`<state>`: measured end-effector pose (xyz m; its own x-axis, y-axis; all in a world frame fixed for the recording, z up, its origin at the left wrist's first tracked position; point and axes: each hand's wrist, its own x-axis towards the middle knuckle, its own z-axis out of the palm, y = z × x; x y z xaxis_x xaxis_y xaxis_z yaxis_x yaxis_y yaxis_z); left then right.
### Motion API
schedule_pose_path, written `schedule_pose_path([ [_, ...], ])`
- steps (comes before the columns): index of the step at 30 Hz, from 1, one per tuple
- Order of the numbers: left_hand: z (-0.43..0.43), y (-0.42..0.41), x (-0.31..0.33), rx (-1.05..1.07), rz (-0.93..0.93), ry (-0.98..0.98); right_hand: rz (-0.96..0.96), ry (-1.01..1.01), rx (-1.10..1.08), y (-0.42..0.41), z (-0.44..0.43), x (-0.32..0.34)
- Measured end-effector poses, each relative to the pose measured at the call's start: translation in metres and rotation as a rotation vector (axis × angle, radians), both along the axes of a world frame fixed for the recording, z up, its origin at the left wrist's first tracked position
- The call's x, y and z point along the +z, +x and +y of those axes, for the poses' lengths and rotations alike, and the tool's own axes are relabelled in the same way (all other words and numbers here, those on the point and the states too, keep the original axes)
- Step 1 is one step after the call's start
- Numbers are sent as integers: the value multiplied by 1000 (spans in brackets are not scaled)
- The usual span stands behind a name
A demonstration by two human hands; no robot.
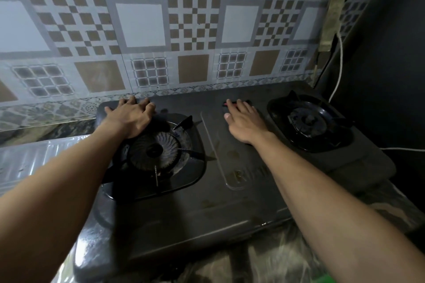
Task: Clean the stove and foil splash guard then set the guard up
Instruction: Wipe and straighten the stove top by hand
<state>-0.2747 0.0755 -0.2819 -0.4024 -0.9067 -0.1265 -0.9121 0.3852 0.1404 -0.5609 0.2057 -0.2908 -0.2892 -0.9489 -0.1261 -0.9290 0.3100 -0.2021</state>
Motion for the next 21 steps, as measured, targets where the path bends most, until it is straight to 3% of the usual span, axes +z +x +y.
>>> schedule_pose_path([
  [10, -12, 7, -10, 5, 9, 15, -44, -49, 205, 58, 32, -2],
  [21, -8, 0, -11, -11, 16, 3, -62, 21, -99, -36, 65, -2],
])
